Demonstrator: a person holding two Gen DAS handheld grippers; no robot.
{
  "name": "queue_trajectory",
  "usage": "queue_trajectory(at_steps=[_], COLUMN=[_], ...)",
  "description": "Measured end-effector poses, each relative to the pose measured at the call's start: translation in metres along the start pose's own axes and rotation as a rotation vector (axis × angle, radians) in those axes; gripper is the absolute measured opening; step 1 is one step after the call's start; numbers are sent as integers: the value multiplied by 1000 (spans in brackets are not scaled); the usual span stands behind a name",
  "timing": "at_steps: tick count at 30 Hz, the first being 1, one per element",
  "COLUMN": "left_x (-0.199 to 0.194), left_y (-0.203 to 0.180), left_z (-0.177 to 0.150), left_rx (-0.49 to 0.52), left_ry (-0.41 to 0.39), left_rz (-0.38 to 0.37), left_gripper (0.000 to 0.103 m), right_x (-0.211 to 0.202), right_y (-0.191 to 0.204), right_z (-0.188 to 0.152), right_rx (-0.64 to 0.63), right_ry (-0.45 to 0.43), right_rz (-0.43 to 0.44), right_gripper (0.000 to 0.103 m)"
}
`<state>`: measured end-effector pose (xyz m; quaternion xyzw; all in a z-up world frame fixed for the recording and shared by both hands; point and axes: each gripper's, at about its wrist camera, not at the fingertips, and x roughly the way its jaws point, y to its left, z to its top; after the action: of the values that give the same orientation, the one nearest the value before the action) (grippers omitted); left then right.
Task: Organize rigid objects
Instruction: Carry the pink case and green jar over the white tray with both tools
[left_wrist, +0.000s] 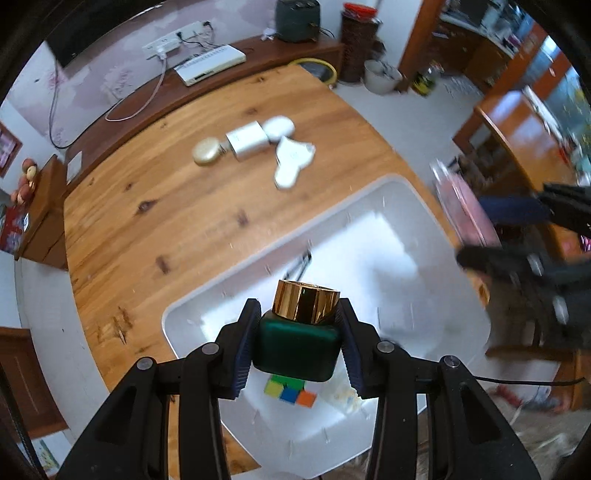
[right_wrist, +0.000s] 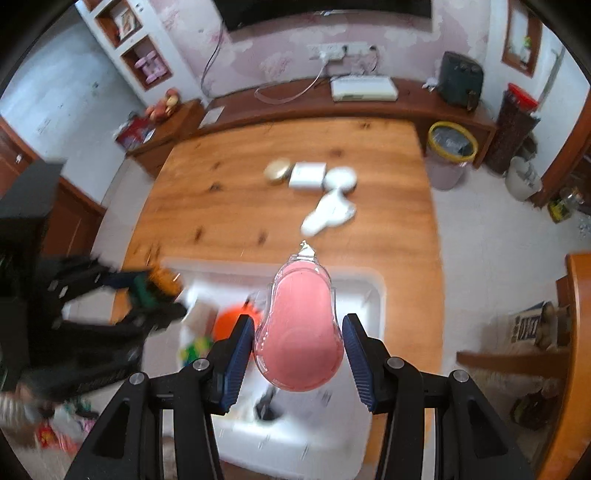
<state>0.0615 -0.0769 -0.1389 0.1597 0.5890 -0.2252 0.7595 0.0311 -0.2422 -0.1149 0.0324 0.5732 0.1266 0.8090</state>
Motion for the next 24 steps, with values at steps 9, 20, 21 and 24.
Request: queue_trajectory(at_steps=[9,20,21,24], left_x=[27,59,62,71], left_y=[-9,-23,-25,-32], left_z=[-10,17,18,23], left_rx=[44,75,82,99], left_ry=[26,48,49,60], left_rz=[6,-12,-10,-4], left_gripper=[45,45,45,45], right_x=[38,80,82,87], right_y=[32,24,23,17], right_z=[-78,-106,-108,-109], right_rx=[11,114,113,108], right_ry=[170,263,267,277], right_rz=[90,102,92,54], right_gripper=[50,50,50,50])
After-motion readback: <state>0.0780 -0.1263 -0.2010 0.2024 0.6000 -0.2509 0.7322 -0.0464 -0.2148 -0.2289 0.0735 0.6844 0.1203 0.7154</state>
